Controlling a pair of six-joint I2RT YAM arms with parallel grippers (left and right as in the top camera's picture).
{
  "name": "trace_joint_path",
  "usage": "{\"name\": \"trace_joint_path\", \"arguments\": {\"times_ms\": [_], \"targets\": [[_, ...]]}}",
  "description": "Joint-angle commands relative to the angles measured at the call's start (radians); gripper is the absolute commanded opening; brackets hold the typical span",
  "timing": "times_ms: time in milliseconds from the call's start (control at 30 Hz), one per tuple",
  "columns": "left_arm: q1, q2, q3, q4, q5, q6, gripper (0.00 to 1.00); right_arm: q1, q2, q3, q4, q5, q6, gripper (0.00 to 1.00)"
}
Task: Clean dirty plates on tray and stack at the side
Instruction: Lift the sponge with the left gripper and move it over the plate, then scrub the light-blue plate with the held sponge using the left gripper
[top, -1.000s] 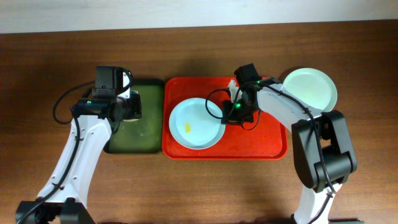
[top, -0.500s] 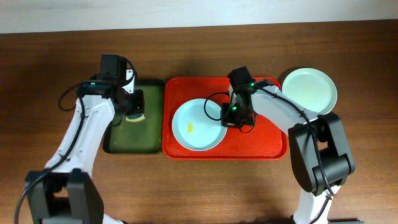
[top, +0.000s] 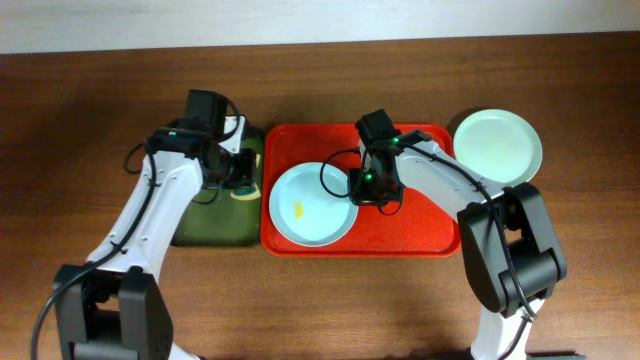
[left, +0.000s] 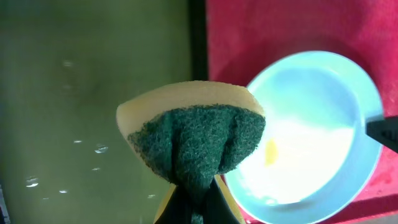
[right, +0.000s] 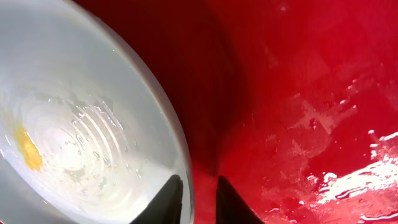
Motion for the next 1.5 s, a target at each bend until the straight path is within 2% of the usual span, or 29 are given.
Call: {"name": "trace_joint_path", "arguments": {"times_ms": [0, 133, 267, 433, 1133, 1200, 1300, 1400, 1467], "targets": [[-0.048, 0.003, 0.016, 0.002, 0.024, -0.087, 0.0, -0.005, -0.032, 0.009, 0.001, 0.014, -0.026, 0.08], [-0.109, 0.018, 0.008, -0.012, 0.024, -0.21, 0.0, -0.003, -0.032, 0.009, -0.001, 0.014, -0.026, 0.06], [-0.186, 0.05, 0.007, -0.006, 0.02, -0.214, 0.0, -0.003, -0.032, 0.009, -0.001, 0.014, -0.026, 0.04], [-0.229, 0.106, 0.007, 0.007, -0.004, -0.3, 0.0, -0.003, -0.032, 0.009, -0.001, 0.014, -0.026, 0.04], [-0.251, 0.352, 0.006, 0.086, 0.003, -0.31, 0.0, -0.003, -0.032, 0.009, -0.001, 0.014, -0.026, 0.04], [-0.269, 0.376, 0.006, 0.092, 0.044, -0.309, 0.0, -0.003, -0.032, 0.009, 0.0, 0.014, -0.026, 0.04], [-0.278, 0.384, 0.007, 0.137, 0.227, -0.249, 0.0, -0.003, -0.032, 0.009, 0.0, 0.014, -0.026, 0.04], [-0.263, 0.384, 0.016, 0.164, 0.369, -0.246, 0.0, -0.003, -0.032, 0.009, -0.001, 0.014, -0.026, 0.04], [-0.242, 0.371, 0.039, 0.142, 0.365, -0.246, 0.0, -0.003, -0.032, 0.009, 0.0, 0.014, -0.026, 0.04]]}}
